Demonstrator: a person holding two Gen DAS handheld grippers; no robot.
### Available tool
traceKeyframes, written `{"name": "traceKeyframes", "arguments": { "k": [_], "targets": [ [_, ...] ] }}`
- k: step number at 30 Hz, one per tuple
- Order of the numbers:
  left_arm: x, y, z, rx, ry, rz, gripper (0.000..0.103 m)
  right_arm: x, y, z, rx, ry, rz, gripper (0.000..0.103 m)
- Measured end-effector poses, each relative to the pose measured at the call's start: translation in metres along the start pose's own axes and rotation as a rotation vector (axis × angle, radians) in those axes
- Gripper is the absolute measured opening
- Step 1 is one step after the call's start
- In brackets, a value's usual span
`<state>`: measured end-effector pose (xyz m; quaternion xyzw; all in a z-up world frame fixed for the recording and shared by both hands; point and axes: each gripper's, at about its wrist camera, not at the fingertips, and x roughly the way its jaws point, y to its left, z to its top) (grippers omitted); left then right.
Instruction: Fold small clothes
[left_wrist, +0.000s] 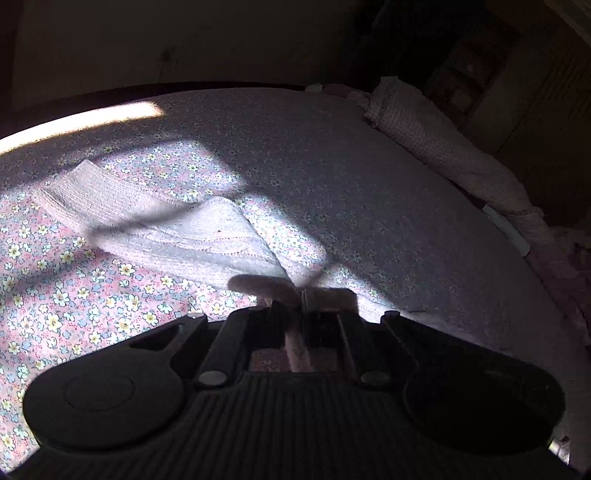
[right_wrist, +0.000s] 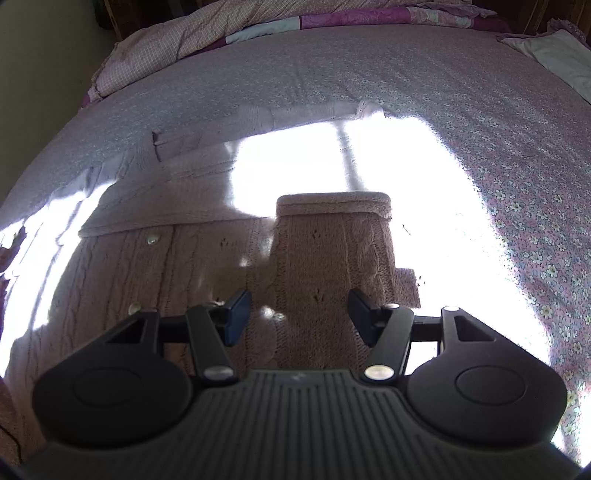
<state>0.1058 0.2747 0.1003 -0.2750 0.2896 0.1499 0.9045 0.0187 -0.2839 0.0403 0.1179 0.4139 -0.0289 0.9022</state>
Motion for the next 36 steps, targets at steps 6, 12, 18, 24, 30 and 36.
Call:
{"name": "traceKeyframes", "arguments": {
  "k": [6,12,18,24,30,36],
  "targets": [
    [-0.031,-0.044,-0.004,0.070,-0.037,-0.122,0.007,0.000,-0.001,0.000,0.013,-0.001,-0.004,0.060],
    [-0.050,-0.086,-0.013,0.069,-0.030,-0.245,0.007,-0.005,-0.004,0.000,0.018,-0.019,0.006,0.060],
    [-0.067,-0.135,-0.023,0.136,-0.037,-0.354,0.007,-0.006,-0.012,-0.001,0.042,-0.020,0.008,0.060],
    [-0.072,-0.182,-0.049,0.186,-0.011,-0.428,0.007,-0.006,-0.017,-0.001,0.055,-0.026,0.018,0.060],
    [-0.069,-0.224,-0.107,0.305,0.069,-0.452,0.007,-0.006,-0.019,-0.003,0.055,-0.029,0.016,0.060],
    [-0.028,-0.234,-0.171,0.422,0.198,-0.401,0.007,-0.005,-0.026,-0.005,0.069,-0.023,0.015,0.060]
  ]
}}
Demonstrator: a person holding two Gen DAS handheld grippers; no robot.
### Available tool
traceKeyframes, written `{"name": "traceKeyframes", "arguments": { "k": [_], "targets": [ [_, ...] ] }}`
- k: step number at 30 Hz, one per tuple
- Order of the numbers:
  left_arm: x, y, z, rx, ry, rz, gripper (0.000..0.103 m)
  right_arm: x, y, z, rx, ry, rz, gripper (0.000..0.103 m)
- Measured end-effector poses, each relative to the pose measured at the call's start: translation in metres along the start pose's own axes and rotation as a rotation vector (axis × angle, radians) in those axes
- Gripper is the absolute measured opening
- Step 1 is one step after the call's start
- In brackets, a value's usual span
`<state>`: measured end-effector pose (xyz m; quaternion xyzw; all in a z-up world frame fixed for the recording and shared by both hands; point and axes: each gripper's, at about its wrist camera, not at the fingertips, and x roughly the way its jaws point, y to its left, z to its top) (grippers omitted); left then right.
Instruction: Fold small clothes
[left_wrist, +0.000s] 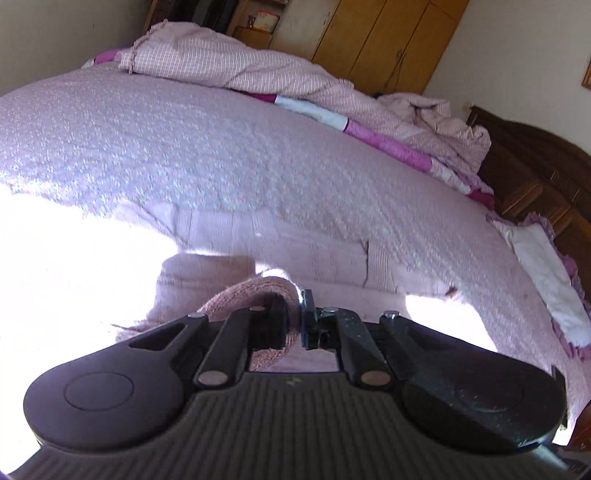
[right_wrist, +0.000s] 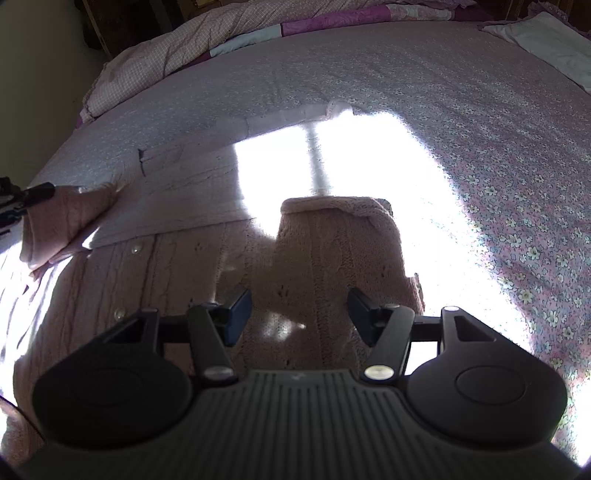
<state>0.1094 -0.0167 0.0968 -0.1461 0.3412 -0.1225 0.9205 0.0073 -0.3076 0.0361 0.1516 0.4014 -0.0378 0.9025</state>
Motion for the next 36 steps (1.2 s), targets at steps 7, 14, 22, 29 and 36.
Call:
{"name": "traceKeyframes", "arguments": {
  "k": [7,14,22,29,36],
  "targets": [
    [0.029,0.016,-0.023,0.015,0.142,0.090,0.023,-0.001,0.003,0.003,-0.023,0.004,0.010,0.060],
    [-0.001,0.028,-0.028,0.039,0.145,0.129,0.057,0.003,0.034,0.022,-0.089,0.009,0.093,0.060],
    [-0.034,0.064,-0.038,-0.022,0.167,0.217,0.058,0.034,0.102,0.052,-0.178,0.072,0.268,0.060],
    [-0.041,0.087,-0.047,-0.051,0.169,0.229,0.059,0.083,0.156,0.074,-0.190,0.131,0.360,0.060],
    [-0.035,0.082,-0.049,-0.012,0.190,0.251,0.059,0.115,0.192,0.077,-0.239,0.201,0.336,0.061]
  ]
}}
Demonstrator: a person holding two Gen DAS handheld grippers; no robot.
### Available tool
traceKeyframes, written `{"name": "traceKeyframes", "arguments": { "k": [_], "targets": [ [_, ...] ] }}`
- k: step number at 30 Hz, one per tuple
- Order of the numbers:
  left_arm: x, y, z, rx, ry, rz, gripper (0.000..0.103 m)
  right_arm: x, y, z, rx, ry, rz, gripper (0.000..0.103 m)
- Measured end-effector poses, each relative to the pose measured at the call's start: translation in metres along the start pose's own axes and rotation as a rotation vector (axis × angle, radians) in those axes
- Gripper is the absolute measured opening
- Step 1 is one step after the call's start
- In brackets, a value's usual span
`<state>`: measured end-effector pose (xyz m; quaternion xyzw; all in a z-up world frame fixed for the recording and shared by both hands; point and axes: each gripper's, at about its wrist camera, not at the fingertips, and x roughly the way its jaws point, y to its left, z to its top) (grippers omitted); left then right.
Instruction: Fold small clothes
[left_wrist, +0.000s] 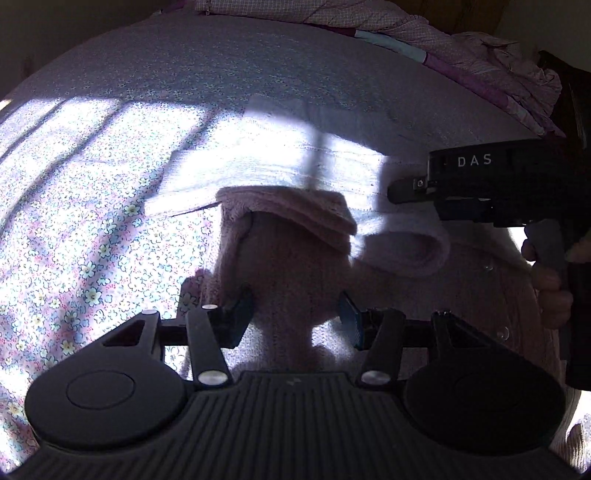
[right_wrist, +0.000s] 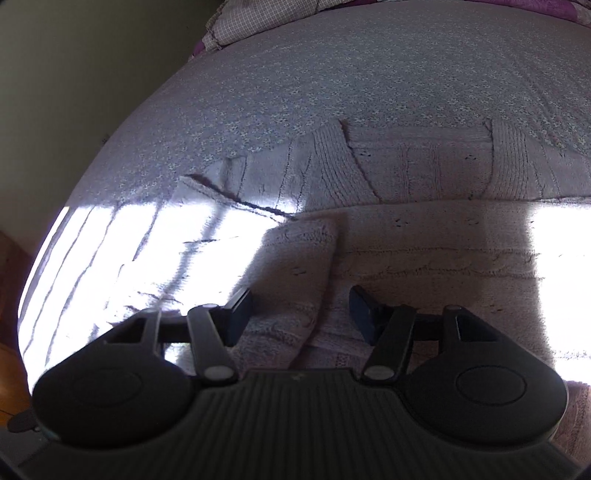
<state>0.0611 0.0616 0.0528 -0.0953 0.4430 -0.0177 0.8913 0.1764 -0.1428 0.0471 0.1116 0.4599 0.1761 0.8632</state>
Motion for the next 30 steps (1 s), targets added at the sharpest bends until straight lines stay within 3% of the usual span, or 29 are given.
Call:
{"name": "traceKeyframes", "arguments": {
  "k": [2,3,4,6,12,16,18,24,30],
  "targets": [
    [0.001,-0.001,0.001,0.007,0.007,0.005,0.061,0.000,0.004,0.003,-0.018,0.009,0.005,0.044],
    [0.002,-0.001,0.002,0.008,0.008,0.005,0.062,0.000,0.008,0.005,-0.029,0.016,0.023,0.024],
    [0.002,-0.002,0.002,0.008,0.008,0.003,0.063,-0.001,0.010,0.007,-0.039,0.015,0.029,0.015],
    [0.004,-0.003,0.002,0.003,0.004,0.000,0.063,-0.006,0.018,0.013,-0.089,0.000,0.023,0.013],
    [0.001,0.004,0.000,-0.021,0.004,-0.016,0.063,-0.030,0.026,0.030,-0.159,-0.104,-0.047,0.013],
    [0.000,0.005,0.001,-0.025,0.005,-0.015,0.063,-0.010,0.018,0.029,-0.189,-0.047,-0.119,0.014],
    [-0.002,0.005,0.001,-0.027,0.010,-0.016,0.063,0.009,0.013,0.023,-0.195,-0.002,-0.148,0.017],
    [-0.014,0.016,0.005,-0.063,0.043,-0.042,0.063,0.003,0.013,0.018,-0.183,-0.029,-0.188,0.044],
    [-0.030,0.038,0.008,-0.133,0.065,-0.064,0.063,-0.030,0.034,0.018,-0.256,-0.067,-0.157,0.046]
  ]
}}
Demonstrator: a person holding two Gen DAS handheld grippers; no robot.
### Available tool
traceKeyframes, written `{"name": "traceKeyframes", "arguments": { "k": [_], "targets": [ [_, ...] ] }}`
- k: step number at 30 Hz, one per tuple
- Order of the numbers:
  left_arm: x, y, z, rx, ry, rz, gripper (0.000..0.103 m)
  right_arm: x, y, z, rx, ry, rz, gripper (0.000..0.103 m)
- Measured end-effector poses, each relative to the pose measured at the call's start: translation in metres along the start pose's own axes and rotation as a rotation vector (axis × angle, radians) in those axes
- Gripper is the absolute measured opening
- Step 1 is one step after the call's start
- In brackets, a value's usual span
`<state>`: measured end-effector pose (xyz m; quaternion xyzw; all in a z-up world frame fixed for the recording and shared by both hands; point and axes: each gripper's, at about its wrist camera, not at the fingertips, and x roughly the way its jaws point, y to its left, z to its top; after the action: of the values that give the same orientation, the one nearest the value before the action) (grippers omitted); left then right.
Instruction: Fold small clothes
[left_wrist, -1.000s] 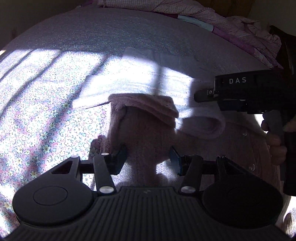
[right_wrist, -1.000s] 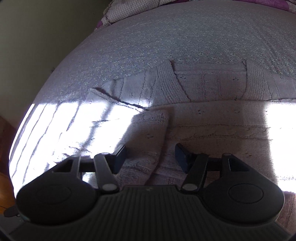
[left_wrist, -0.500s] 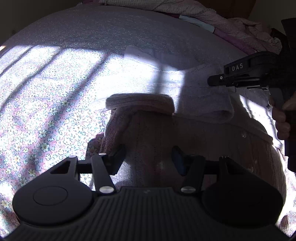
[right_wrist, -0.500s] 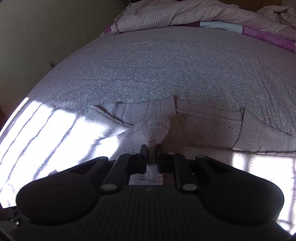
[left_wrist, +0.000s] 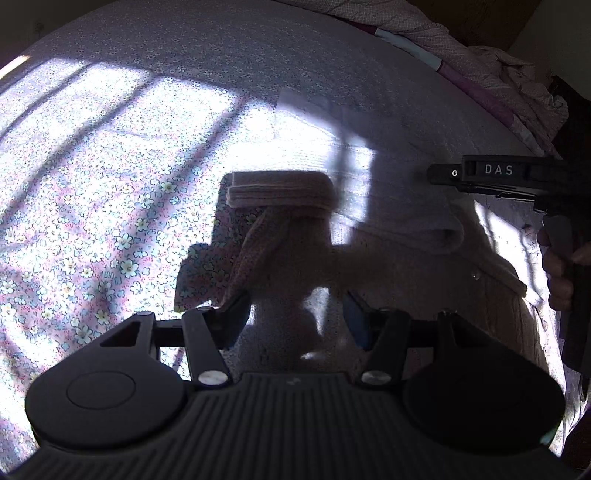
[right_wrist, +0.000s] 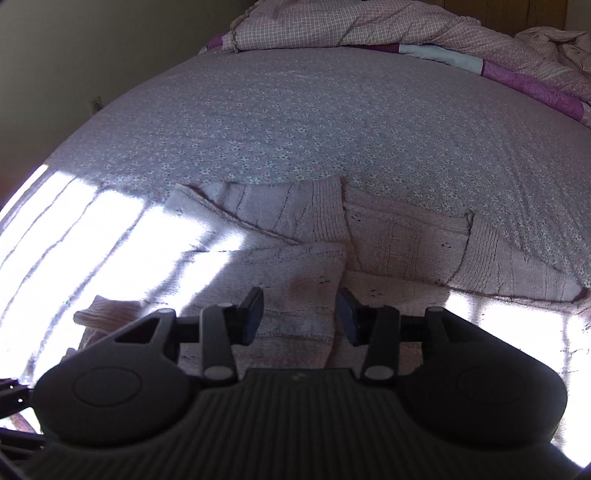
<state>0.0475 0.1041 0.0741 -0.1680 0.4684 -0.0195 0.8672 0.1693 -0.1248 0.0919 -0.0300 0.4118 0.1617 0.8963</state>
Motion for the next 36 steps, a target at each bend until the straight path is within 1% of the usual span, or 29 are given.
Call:
{"name": "traceKeyframes", "arguments": {
  "k": [2,7,11,14,16,19,21,23,26,27,29,30,31,34,36],
  "targets": [
    [-0.006,0.008,0.002,-0.027,0.004,-0.017,0.063,-0.009,0.012,0.003,-0.022,-0.011,0.029,0.046],
    [-0.025,0.032,0.005,-0.083,-0.015,0.016,0.064,-0.015,0.051,0.004,-0.111,-0.013,0.132,0.046],
    [-0.035,0.044,0.004,-0.091,-0.026,0.059,0.065,-0.003,0.086,0.002,-0.178,0.019,0.194,0.046],
    [-0.035,0.052,-0.002,-0.094,-0.015,0.097,0.065,0.007,0.112,-0.004,-0.216,0.047,0.228,0.046],
    [-0.033,0.056,-0.005,-0.102,-0.001,0.108,0.065,0.014,0.124,-0.007,-0.237,0.064,0.246,0.046],
    [-0.032,0.061,-0.011,-0.104,0.007,0.104,0.065,0.027,0.139,-0.011,-0.280,0.088,0.232,0.047],
    [-0.033,0.061,-0.012,-0.095,0.006,0.106,0.065,0.034,0.145,-0.012,-0.315,0.091,0.205,0.048],
    [-0.033,0.059,-0.012,-0.091,0.006,0.108,0.065,0.040,0.149,-0.012,-0.341,0.095,0.192,0.052],
    [-0.035,0.058,-0.011,-0.091,0.005,0.109,0.065,0.046,0.156,-0.017,-0.399,0.094,0.168,0.052],
    [-0.035,0.057,-0.012,-0.091,0.004,0.109,0.065,0.046,0.158,-0.018,-0.410,0.089,0.162,0.051],
    [-0.036,0.056,-0.012,-0.088,0.002,0.111,0.065,0.044,0.158,-0.020,-0.402,0.078,0.149,0.044],
    [-0.032,0.055,-0.012,-0.085,0.002,0.114,0.065,0.043,0.156,-0.018,-0.391,0.069,0.133,0.033],
    [-0.030,0.054,-0.012,-0.082,0.002,0.118,0.065,0.042,0.154,-0.017,-0.380,0.061,0.124,0.027],
    [-0.029,0.051,-0.012,-0.071,0.000,0.127,0.065,0.036,0.143,-0.012,-0.321,0.038,0.149,0.012],
    [-0.022,0.048,-0.010,-0.064,-0.002,0.128,0.065,0.026,0.134,-0.008,-0.277,0.011,0.165,0.012]
  ]
}}
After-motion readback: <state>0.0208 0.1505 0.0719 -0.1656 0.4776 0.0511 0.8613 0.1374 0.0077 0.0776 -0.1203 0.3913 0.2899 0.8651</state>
